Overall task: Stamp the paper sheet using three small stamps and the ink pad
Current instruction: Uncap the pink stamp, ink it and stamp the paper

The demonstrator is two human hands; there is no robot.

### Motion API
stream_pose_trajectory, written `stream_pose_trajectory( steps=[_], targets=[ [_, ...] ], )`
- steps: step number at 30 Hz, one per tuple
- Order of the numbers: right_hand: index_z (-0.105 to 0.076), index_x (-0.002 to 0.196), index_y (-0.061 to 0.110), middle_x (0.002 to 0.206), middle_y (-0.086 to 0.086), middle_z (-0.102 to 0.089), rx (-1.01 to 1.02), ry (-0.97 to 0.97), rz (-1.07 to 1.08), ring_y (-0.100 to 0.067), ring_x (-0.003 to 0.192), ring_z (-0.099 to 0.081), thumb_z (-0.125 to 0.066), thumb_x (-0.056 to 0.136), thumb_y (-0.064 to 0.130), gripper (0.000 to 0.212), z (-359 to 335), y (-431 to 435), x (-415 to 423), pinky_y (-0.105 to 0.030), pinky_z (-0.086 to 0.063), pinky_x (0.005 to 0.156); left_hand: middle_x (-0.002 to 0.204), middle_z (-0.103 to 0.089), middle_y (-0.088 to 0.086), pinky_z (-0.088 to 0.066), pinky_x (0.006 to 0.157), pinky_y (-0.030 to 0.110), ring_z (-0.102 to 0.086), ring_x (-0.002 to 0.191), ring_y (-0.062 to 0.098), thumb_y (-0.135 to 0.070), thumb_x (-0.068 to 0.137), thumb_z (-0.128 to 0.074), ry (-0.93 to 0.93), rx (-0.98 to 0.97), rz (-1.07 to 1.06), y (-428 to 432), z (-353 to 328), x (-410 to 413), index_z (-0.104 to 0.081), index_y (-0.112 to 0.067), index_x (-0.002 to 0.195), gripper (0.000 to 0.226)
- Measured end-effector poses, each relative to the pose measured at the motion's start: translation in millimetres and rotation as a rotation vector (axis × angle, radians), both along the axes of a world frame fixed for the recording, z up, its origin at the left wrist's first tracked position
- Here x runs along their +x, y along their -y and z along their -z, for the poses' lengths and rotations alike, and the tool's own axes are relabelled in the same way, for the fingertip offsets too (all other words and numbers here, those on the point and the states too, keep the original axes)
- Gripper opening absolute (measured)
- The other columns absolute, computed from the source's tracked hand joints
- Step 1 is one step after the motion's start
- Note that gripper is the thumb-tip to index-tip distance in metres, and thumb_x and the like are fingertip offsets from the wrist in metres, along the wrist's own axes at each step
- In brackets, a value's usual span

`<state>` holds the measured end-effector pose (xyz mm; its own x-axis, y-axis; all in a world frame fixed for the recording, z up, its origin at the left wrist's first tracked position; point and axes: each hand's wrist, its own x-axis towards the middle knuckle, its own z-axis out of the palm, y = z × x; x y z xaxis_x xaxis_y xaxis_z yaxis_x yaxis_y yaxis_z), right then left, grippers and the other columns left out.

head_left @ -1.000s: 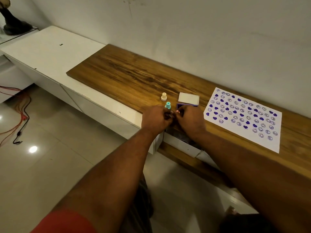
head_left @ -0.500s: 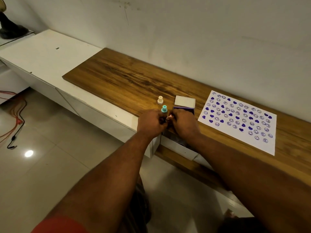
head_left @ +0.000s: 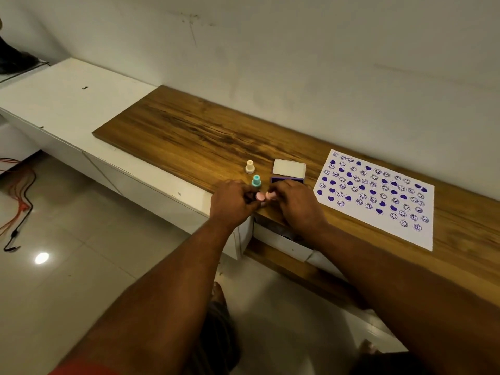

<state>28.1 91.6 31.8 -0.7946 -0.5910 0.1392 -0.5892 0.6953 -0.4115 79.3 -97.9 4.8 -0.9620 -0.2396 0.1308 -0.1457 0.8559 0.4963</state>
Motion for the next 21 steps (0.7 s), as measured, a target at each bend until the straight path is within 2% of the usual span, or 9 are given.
stream_pose_trajectory(
  steps=[2,4,7,10,13,15,18,21],
  targets=[
    [-0.065,0.128,0.022,0.128,-0.004,-0.068,-0.03,0.014,0.016,-0.022,0.12,-0.062,-0.062,0.099,0.022,0.029,-1,-6,-1,-0.041,-0.05,0.105,0.098,-0.071,-0.009,-0.051,0.073,0.034,-0.059,0.09,0.012,-0.066,0.08,-0.077,0.013,0.025,-0.013,0,1,1,-0.078,-0.031,0.117,0.051],
    [-0.064,0.129,0.02,0.126,-0.005,-0.069,-0.094,0.038,0.053,-0.021,0.115,-0.064,-0.062,0.099,0.026,0.031,-4,-14,-4,-0.035,-0.053,0.097,0.099,-0.071,-0.01,-0.054,0.075,0.036,-0.061,0.092,0.012,-0.066,0.08,-0.077,0.015,0.046,-0.014,2,0,3,-0.078,-0.031,0.117,0.051],
    [-0.066,0.125,0.018,0.121,-0.005,-0.069,-0.137,0.058,0.099,-0.018,0.106,-0.064,-0.061,0.101,0.035,0.03,-6,-31,-13,-0.026,-0.048,0.084,0.099,-0.07,-0.011,-0.047,0.069,0.028,-0.058,0.088,0.007,-0.065,0.081,-0.076,-0.004,0.013,-0.028,2,-3,2,-0.077,-0.03,0.12,0.053],
    [-0.069,0.121,0.017,0.116,-0.004,-0.071,-0.134,0.083,0.139,-0.013,0.094,-0.062,-0.062,0.1,0.04,0.032,-8,-49,-27,-0.019,-0.042,0.073,0.088,-0.067,-0.013,-0.035,0.06,0.018,-0.054,0.076,0.003,-0.062,0.081,-0.078,-0.095,-0.002,-0.03,-4,-15,-1,-0.079,-0.028,0.113,0.047],
    [-0.071,0.117,0.017,0.108,-0.005,-0.072,-0.136,0.054,0.153,-0.009,0.084,-0.055,-0.062,0.1,0.039,0.029,-9,-57,-37,-0.011,-0.032,0.065,0.086,-0.069,-0.01,-0.038,0.06,0.022,-0.057,0.079,0.006,-0.059,0.084,-0.077,-0.178,-0.073,0.064,-14,-30,-10,-0.079,-0.026,0.11,0.042],
    [-0.071,0.117,0.017,0.105,-0.005,-0.072,-0.132,0.047,0.159,-0.008,0.082,-0.053,-0.062,0.1,0.038,0.028,-7,-57,-41,-0.011,-0.031,0.064,0.096,-0.07,-0.007,-0.04,0.066,0.029,-0.06,0.092,0.013,-0.062,0.085,-0.073,-0.15,-0.202,0.152,-23,-38,-20,-0.074,-0.028,0.123,0.051],
    [-0.069,0.119,0.017,0.109,-0.006,-0.071,-0.088,0.046,0.146,-0.012,0.086,-0.056,-0.06,0.101,0.036,0.028,-2,-55,-45,-0.02,-0.038,0.07,0.127,-0.064,-0.002,-0.043,0.092,0.039,-0.051,0.121,0.022,-0.072,0.082,-0.067,-0.04,-0.406,0.146,-38,-41,-38,-0.061,-0.033,0.142,0.071],
    [-0.067,0.122,0.016,0.114,-0.008,-0.069,-0.033,0.035,0.125,-0.019,0.094,-0.063,-0.057,0.103,0.034,0.028,2,-52,-48,-0.026,-0.039,0.077,0.132,-0.059,0.002,-0.037,0.102,0.046,-0.045,0.127,0.027,-0.079,0.078,-0.065,0.032,-0.508,0.116,-48,-42,-52,-0.06,-0.037,0.142,0.077]
  ],
)
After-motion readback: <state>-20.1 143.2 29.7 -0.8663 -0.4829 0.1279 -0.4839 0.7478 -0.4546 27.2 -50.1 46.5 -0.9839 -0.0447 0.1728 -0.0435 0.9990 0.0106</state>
